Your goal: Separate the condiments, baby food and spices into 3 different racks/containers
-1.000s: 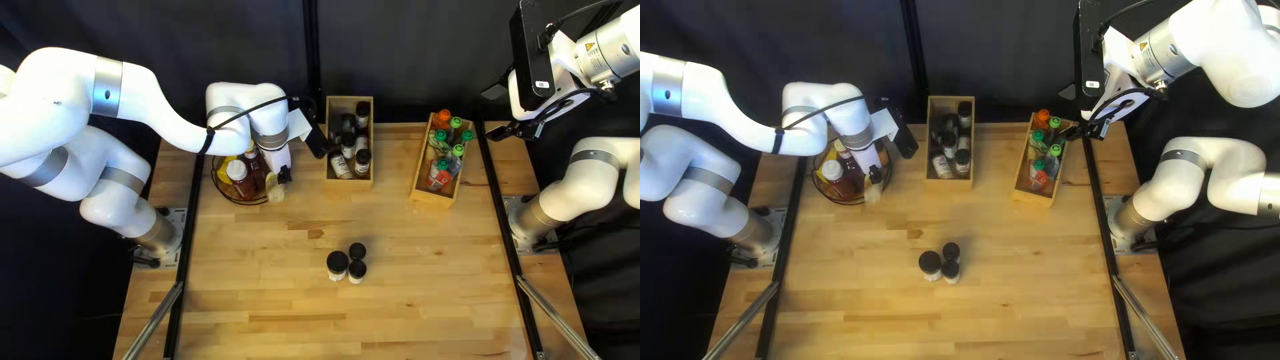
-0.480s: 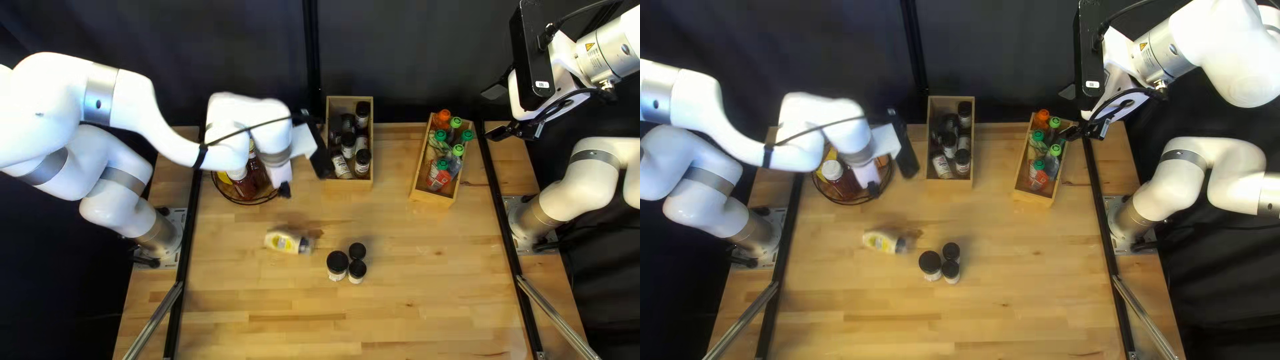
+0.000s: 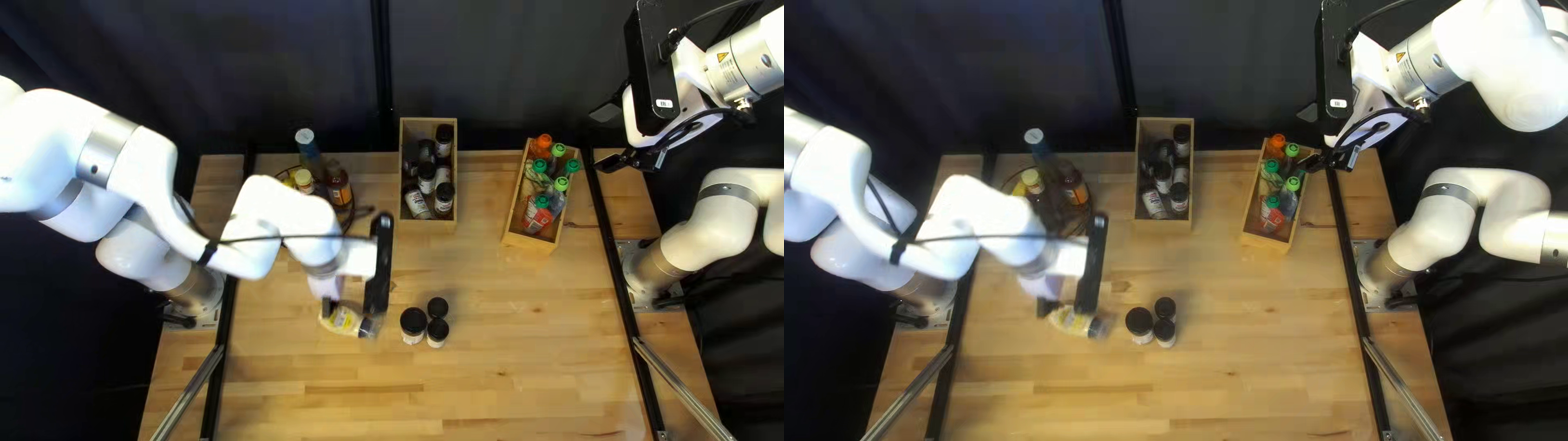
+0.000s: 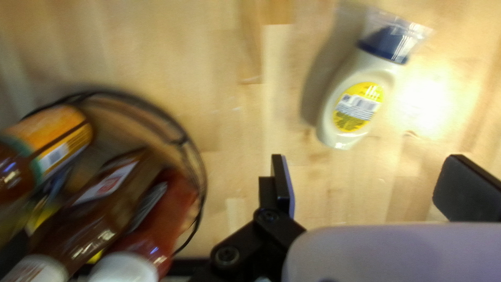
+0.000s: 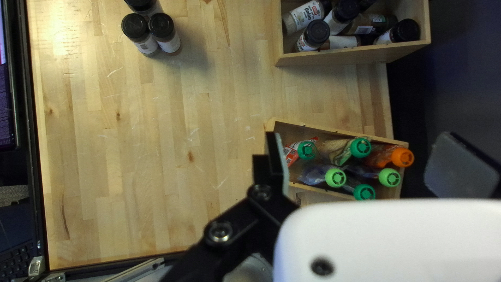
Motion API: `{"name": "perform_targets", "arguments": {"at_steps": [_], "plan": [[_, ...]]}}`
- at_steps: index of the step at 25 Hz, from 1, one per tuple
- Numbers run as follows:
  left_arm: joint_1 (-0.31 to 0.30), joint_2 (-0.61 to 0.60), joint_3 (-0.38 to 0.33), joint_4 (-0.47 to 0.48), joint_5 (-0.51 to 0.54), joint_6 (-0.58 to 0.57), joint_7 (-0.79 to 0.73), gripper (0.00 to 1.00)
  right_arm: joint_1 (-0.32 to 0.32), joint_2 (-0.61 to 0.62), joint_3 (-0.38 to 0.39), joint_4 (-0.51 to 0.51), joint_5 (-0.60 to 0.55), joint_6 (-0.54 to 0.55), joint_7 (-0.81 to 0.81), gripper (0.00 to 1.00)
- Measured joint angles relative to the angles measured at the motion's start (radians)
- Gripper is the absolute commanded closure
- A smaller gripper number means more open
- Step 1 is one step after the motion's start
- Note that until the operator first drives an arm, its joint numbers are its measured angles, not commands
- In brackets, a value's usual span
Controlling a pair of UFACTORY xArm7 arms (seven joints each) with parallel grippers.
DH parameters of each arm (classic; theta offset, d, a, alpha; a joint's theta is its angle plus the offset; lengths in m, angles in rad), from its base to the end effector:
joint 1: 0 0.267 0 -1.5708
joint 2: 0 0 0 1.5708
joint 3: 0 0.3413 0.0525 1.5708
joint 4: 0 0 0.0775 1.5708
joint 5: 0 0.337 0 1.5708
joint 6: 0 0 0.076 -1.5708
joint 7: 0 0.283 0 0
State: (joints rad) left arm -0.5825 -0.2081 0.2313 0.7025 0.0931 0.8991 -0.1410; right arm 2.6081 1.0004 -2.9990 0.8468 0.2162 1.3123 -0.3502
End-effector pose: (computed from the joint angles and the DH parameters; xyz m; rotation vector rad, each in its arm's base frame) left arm 0.3546 -0.1189 0.1821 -3.0895 0.4237 -0.0211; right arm 0.2613 -0.0420 0.4539 2.9244 -0.1054 0.7855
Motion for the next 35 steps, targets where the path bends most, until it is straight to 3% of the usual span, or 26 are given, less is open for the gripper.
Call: {"name": "perform_targets", "arguments": {"at_steps": [6, 15, 35], "plan": [[-0.043, 0.128, -0.033, 0.042, 0.005, -0.087, 0.02, 0.0, 0.0, 0.0, 0.0, 0.0, 0.0, 0.0, 0.0, 0.0], [-0.031, 0.244, -0.02, 0.035, 0.109, -0.232, -0.092, 0.0, 0.0, 0.0, 0.0, 0.0, 0.0, 0.0, 0.0, 0.0], [0.037, 0.37, -0.002, -0.001, 0.022, -0.4, 0.028, 0.0, 0.0, 0.0, 0.0, 0.0, 0.0, 0.0, 0.0, 0.0]]}}
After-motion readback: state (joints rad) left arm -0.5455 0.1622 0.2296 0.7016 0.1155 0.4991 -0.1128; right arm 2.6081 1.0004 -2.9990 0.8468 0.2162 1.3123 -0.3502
